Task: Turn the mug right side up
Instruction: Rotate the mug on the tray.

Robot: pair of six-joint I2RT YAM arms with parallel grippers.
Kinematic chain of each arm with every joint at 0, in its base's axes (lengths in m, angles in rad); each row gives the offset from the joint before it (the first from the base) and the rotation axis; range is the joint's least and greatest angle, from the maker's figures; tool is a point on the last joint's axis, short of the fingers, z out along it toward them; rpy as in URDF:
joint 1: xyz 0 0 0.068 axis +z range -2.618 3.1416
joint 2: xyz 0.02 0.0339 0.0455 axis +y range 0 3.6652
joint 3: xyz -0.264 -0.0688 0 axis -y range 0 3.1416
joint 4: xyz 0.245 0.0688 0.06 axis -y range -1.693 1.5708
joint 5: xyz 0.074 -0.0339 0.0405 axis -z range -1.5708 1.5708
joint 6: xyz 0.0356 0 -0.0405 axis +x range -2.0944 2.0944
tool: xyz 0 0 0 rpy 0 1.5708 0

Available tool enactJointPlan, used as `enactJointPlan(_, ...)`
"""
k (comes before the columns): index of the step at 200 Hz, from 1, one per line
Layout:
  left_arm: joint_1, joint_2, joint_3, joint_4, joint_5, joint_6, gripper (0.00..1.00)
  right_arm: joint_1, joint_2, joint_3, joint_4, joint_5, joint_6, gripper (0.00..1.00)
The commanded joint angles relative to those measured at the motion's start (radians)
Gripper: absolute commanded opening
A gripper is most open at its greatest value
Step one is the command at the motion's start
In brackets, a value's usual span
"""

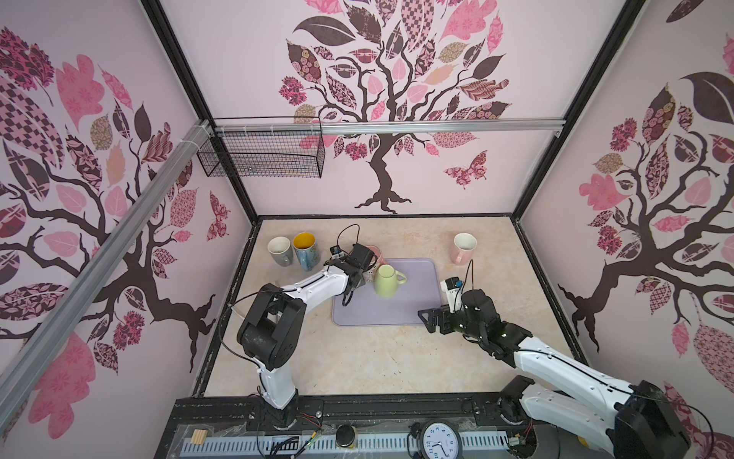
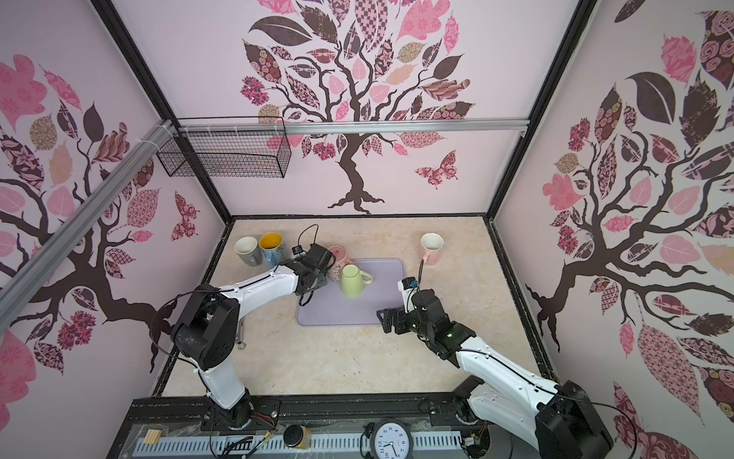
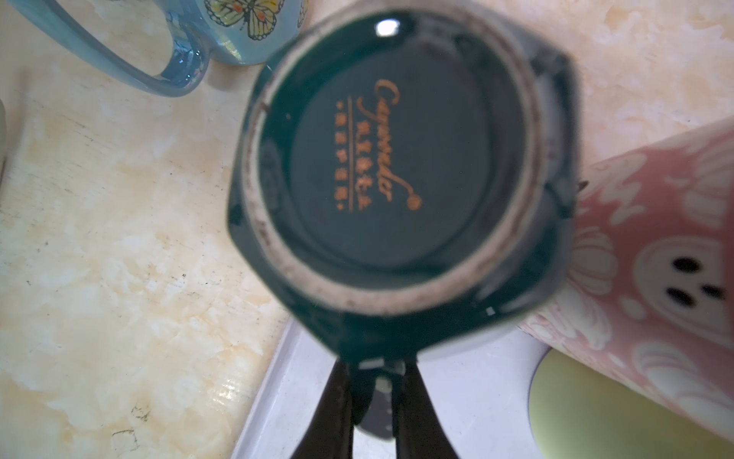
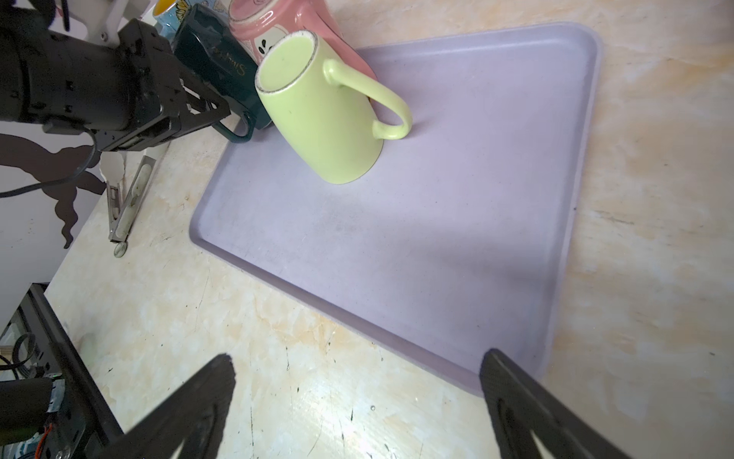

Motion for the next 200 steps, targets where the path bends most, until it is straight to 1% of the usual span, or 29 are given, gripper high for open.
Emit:
enactJointPlan(1, 0.002, -0.008, -0.030, 0.059, 0.050, 0.020, 0.07, 0.002, 0.014, 0.012, 0.010, -0.026, 0.024, 0.99)
enactJointPlan(73, 0.002, -0.008, -0.074, 0.067, 0.077, 0.019, 0.08, 0.003, 0.038, 0.020, 0.024, -0.045, 0.044, 0.99)
enactJointPlan(112, 0.002, -0.004, -0.093, 0.073, 0.073, 0.021, 0.13, 0.003, 0.055, 0.024, 0.031, -0.052, 0.054, 0.99)
enactJointPlan(175, 0.003, -0.027, -0.100, 0.098, 0.047, 0.046, 0.27, 0.002, 0.050, 0.022, 0.022, -0.049, 0.063, 0.99)
enactJointPlan(200, 0.005, -0.027, -0.102, 0.108, 0.051, 0.054, 0.27, 0.002, 0.052, 0.022, 0.024, -0.049, 0.067, 0.99)
